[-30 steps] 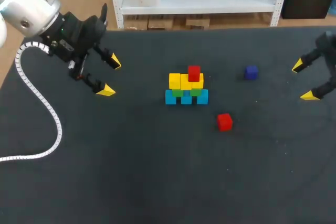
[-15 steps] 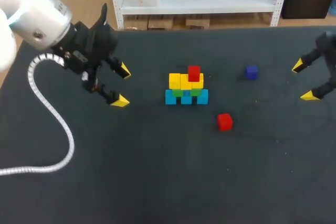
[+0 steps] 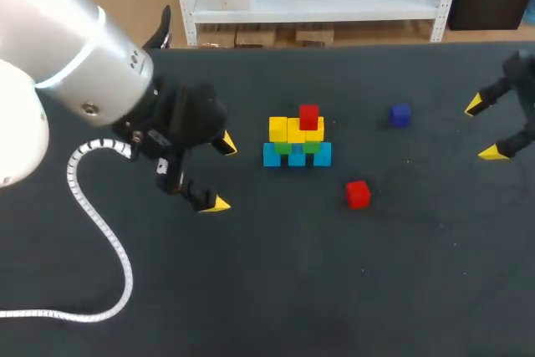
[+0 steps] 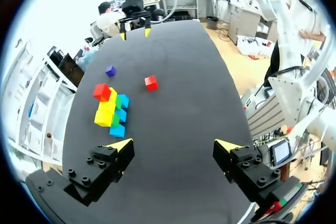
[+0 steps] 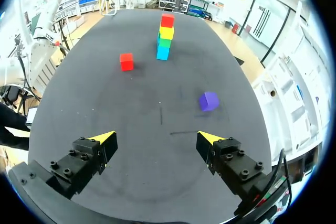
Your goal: Place the blue cubes, place green cubes on the blue cubes, place the yellow cubes on the green cubes, then place the red cubes on the yellow cubes, and place purple cube on the red cubes.
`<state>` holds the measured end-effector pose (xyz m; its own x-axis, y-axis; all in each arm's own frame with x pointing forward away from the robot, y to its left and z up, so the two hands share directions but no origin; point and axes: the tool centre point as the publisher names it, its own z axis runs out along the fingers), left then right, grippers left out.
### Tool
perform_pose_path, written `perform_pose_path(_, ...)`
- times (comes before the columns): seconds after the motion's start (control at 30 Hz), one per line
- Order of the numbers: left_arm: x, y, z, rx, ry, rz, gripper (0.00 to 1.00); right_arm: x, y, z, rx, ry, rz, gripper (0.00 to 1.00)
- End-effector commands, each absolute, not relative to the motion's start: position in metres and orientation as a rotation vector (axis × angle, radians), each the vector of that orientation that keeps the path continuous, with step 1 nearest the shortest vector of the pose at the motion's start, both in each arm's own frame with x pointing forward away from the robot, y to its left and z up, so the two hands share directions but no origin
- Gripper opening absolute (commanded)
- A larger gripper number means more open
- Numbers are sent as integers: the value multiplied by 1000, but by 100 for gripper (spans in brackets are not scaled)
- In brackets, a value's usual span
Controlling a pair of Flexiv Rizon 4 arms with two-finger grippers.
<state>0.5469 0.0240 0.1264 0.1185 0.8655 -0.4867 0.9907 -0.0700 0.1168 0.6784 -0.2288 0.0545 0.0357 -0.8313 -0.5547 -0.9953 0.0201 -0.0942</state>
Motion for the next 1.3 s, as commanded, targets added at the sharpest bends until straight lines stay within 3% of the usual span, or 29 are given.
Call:
perform_pose_path(0.03, 559, 26, 125, 2019, 1783, -433, 100, 679, -229, 54, -1858, 1841, 472, 100)
perform_pose_path(0.73, 595, 116, 138, 2159, 1524, -478, 100, 679, -229, 54, -1858, 1841, 472, 100)
perform_pose_path(1.3, 622, 150, 139, 2161, 1545, -544, 100, 676, -227, 57, -1866, 1826, 462, 100)
